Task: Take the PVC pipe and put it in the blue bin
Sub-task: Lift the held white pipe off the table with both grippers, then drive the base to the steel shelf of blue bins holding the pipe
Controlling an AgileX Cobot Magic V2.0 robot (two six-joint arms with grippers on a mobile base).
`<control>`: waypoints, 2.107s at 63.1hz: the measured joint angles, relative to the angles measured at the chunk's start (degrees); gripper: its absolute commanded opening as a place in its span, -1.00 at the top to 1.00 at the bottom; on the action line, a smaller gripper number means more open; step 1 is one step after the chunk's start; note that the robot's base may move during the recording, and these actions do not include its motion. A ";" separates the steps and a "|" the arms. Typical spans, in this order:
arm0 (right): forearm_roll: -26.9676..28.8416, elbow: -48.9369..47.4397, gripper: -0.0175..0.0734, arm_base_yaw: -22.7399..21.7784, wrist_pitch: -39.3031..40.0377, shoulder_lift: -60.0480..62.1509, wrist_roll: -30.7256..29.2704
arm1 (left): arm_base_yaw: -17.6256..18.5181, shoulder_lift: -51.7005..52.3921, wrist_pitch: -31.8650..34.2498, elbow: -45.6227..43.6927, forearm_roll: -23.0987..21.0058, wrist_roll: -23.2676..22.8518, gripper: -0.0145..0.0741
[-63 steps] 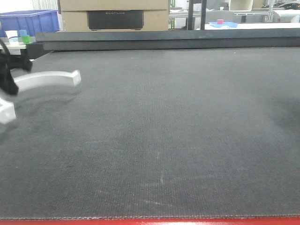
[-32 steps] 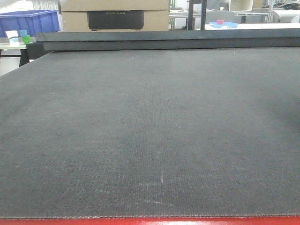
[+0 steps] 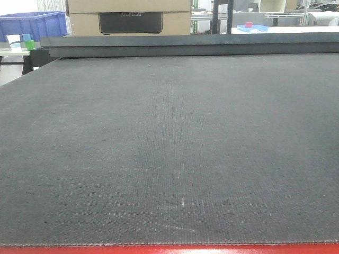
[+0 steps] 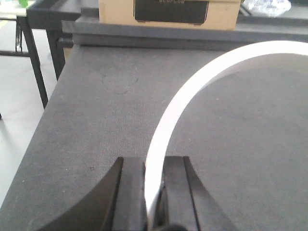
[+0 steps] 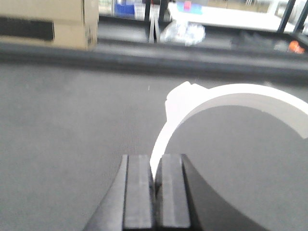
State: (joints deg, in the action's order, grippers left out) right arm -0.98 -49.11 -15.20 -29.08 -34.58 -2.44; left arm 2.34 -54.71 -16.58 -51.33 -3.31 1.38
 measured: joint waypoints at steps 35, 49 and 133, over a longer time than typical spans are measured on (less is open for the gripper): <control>0.00 0.00 0.98 0.00 -0.23 4.02 0.00 | 0.00 16.18 -0.68 3.84 0.00 -0.05 0.92; 0.00 0.00 0.98 0.00 -0.23 4.02 0.00 | 0.00 16.18 -2.58 3.84 0.00 -0.05 0.92; 0.00 0.00 0.98 0.00 -0.23 4.02 0.00 | 0.00 16.18 -2.40 3.93 0.00 -0.05 0.92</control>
State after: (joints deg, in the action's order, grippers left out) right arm -0.98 -49.11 -15.20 -29.32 -30.56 -2.44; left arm 2.34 -38.54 -18.98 -47.41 -3.31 1.33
